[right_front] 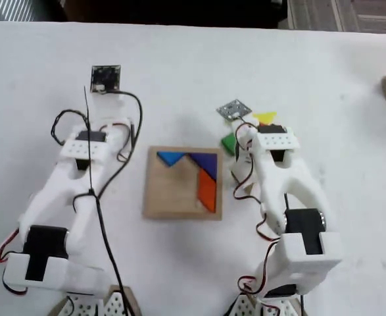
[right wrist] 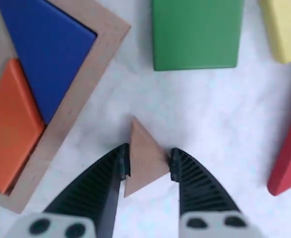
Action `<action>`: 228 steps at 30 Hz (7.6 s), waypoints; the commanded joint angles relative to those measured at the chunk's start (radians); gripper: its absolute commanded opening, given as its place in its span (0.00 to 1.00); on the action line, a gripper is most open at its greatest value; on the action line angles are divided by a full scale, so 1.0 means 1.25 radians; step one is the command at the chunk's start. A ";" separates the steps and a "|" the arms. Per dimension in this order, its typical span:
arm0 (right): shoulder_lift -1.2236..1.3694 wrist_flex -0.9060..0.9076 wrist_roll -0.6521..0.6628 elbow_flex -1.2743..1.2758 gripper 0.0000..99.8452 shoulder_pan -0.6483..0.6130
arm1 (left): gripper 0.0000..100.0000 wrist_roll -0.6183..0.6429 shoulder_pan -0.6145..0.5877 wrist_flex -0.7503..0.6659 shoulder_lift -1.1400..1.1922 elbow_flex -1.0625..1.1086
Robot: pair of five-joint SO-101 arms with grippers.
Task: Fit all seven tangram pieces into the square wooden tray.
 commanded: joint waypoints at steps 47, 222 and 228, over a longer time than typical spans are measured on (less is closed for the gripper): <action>-0.003 0.101 -0.056 -0.160 0.19 -0.436 | 0.02 -0.009 -0.008 -0.020 -0.007 -0.012; -0.614 -0.066 0.009 0.577 0.02 0.346 | 0.02 0.021 0.429 0.271 0.143 -0.146; -0.614 -0.066 0.009 0.576 0.02 0.346 | 0.02 0.022 0.402 0.247 0.142 -0.152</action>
